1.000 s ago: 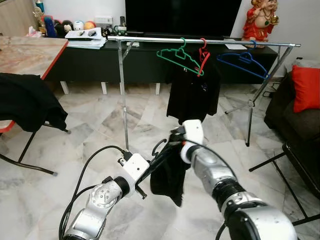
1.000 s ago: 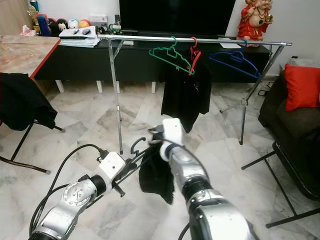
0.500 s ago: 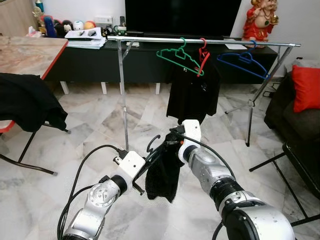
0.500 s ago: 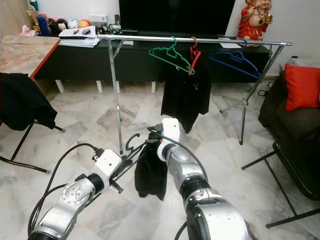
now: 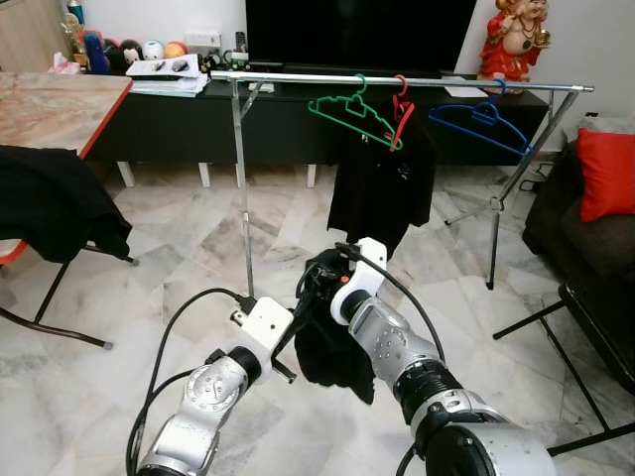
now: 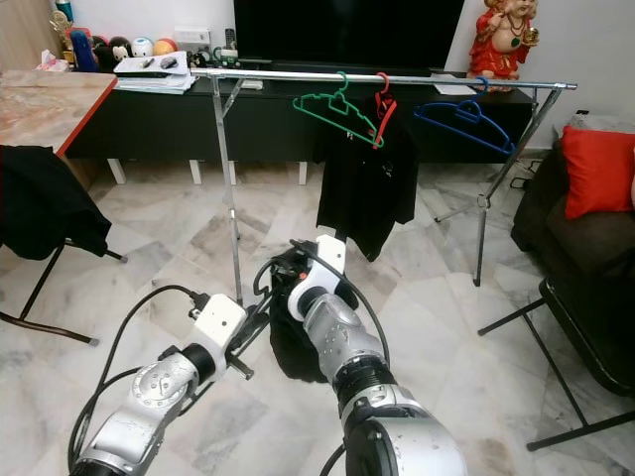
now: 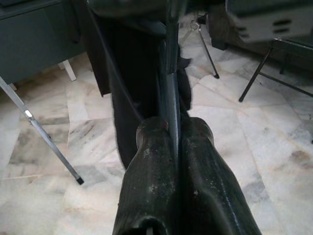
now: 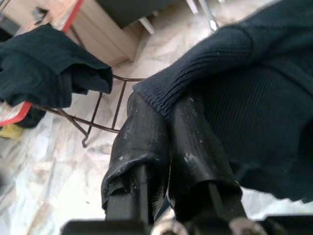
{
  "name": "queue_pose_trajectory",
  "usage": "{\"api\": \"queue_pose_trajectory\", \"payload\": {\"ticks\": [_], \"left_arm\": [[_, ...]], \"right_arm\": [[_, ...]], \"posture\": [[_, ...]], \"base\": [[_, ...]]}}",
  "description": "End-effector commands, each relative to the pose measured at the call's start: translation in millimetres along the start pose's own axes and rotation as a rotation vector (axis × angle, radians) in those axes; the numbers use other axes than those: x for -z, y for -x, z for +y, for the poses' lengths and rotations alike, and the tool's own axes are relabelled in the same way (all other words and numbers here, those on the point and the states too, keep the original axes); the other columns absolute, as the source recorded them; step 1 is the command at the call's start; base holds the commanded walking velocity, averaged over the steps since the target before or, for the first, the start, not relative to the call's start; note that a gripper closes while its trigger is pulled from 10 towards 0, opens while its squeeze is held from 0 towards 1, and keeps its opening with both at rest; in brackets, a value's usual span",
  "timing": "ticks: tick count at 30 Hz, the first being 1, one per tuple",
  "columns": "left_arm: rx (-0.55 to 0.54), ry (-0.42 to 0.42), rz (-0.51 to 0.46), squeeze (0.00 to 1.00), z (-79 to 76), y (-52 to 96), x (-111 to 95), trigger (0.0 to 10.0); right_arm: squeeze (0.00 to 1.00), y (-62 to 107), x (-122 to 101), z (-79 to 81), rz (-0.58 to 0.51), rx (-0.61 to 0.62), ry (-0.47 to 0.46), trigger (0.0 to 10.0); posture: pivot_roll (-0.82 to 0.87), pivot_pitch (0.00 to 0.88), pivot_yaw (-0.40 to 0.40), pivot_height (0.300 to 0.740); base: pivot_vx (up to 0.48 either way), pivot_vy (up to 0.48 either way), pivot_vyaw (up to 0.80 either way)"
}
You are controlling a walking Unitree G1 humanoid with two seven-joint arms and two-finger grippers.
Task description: Hang hanger
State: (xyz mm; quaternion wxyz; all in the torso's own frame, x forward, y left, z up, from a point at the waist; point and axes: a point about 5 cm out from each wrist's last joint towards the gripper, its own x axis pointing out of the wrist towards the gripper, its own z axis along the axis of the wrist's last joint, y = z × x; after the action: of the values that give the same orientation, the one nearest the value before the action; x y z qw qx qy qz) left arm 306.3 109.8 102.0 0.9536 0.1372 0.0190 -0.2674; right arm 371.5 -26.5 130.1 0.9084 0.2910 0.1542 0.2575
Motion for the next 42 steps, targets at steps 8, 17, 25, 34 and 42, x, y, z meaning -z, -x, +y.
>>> {"api": "queue_pose_trajectory", "payload": {"ticks": [8,17,25,34,42], "left_arm": [[0.004,0.015,-0.046,0.0,-1.7,-3.2,-8,10.0],[0.002,0.014,-0.038,0.0,6.0,2.3,-5,10.0],[0.013,0.017,-0.044,0.0,5.5,2.3,-6,10.0],[-0.014,0.041,-0.056,0.0,8.9,2.9,-7,10.0],[-0.013,0.053,-0.067,0.0,7.9,1.2,-8,10.0]], "right_arm": [[0.0,10.1,-29,-27.4,-0.059,0.138,0.136,10.0],[0.0,15.1,-39,-36.4,-0.07,0.179,0.252,10.0],[0.0,7.0,-10,5.6,0.062,-0.243,0.43,10.0],[0.0,16.6,-3,14.1,0.068,-0.453,0.501,10.0],[0.0,30.0,9,22.9,0.07,-0.616,0.546,10.0]], "posture": [[0.13,0.052,-0.098,0.74],[0.14,0.046,-0.093,0.74],[0.14,0.051,-0.091,0.74],[0.14,0.056,-0.093,0.74],[0.13,0.06,-0.09,0.74]], "base": [[0.0,0.0,0.0],[0.0,0.0,0.0],[0.0,0.0,0.0],[0.0,0.0,0.0],[0.0,0.0,0.0]]}}
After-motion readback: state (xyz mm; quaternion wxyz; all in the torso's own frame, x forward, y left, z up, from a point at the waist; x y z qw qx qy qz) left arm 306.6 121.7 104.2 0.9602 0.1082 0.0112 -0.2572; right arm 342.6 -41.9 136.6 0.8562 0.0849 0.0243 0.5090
